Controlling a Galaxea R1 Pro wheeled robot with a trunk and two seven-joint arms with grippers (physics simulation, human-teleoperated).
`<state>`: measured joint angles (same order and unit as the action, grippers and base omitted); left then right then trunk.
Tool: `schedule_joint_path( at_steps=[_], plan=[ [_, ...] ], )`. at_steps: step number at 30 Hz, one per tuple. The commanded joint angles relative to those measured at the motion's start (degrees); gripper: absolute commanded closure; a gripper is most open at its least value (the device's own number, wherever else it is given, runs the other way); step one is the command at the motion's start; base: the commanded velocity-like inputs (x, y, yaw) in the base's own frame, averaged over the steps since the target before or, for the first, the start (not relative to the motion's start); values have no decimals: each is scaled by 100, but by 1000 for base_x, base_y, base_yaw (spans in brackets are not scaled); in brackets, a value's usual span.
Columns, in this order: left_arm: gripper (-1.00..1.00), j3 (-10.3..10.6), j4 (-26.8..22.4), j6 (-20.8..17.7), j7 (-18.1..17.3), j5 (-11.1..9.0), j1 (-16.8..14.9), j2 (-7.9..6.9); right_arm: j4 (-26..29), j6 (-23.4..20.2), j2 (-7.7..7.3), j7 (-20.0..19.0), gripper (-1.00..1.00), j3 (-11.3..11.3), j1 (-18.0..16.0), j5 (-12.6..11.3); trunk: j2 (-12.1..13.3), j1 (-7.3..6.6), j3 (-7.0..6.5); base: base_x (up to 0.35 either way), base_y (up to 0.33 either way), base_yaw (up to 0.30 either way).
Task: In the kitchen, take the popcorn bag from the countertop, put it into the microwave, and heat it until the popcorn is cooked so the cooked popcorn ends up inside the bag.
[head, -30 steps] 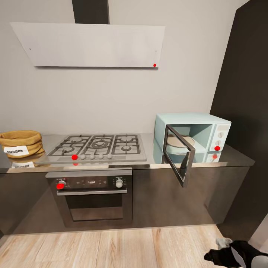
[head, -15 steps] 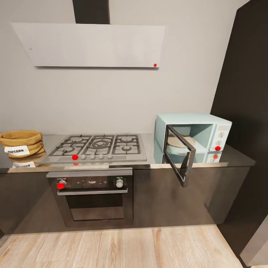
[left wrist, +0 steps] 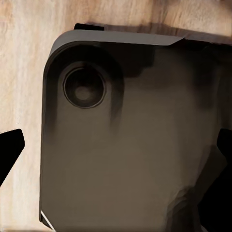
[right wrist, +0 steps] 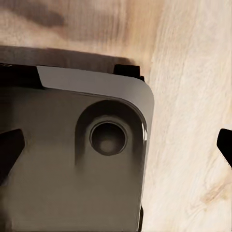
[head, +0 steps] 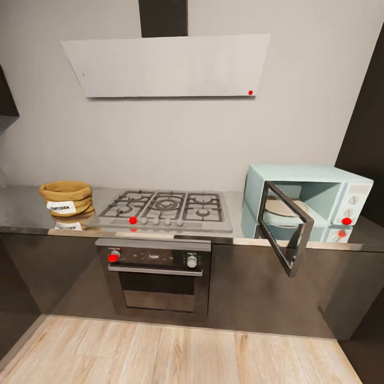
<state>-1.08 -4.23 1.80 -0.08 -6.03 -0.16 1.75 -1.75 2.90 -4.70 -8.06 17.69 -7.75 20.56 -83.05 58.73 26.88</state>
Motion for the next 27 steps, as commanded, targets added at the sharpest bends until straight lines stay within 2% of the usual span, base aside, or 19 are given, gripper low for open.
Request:
schedule_joint_path(
  at_steps=[1, 5, 11, 20, 22, 24, 27],
  plan=[
    [-100, -6, 1, 14, -1, -56, -1, 1, -18, 28, 18, 71, -100, 47, -7, 41, -3, 0, 5, 0, 0, 299],
    [-100, -6, 1, 14, 5, -57, -1, -4, -18, 42, 37, 230, -100, 48, -7, 37, -3, 0, 5, 0, 0, 300],
    [-100, -6, 1, 14, 7, -57, -1, 9, -18, 36, 100, 260, -100, 50, -7, 36, -3, 0, 5, 0, 0, 300],
    [-100, -9, -1, 14, 7, -60, -1, 0, -10, 100, 97, 261, -100, 50, -7, 19, -3, 0, 5, 0, 0, 300],
    [-100, -13, 1, 14, 8, -109, -1, -7, -11, 92, 100, 261, -100, 50, -7, 17, -3, 0, 5, 0, 0, 300],
    [-100, -8, 1, 14, 8, -361, -1, -10, -17, 81, 94, 261, -100, 56, -7, 9, -3, 0, 5, 0, 0, 300],
    [-100, -6, -2, 14, 2, -528, -1, -21, -18, 80, 92, 261, -100, 59, -7, 6, -3, 0, 5, 0, 0, 300]
  ],
)
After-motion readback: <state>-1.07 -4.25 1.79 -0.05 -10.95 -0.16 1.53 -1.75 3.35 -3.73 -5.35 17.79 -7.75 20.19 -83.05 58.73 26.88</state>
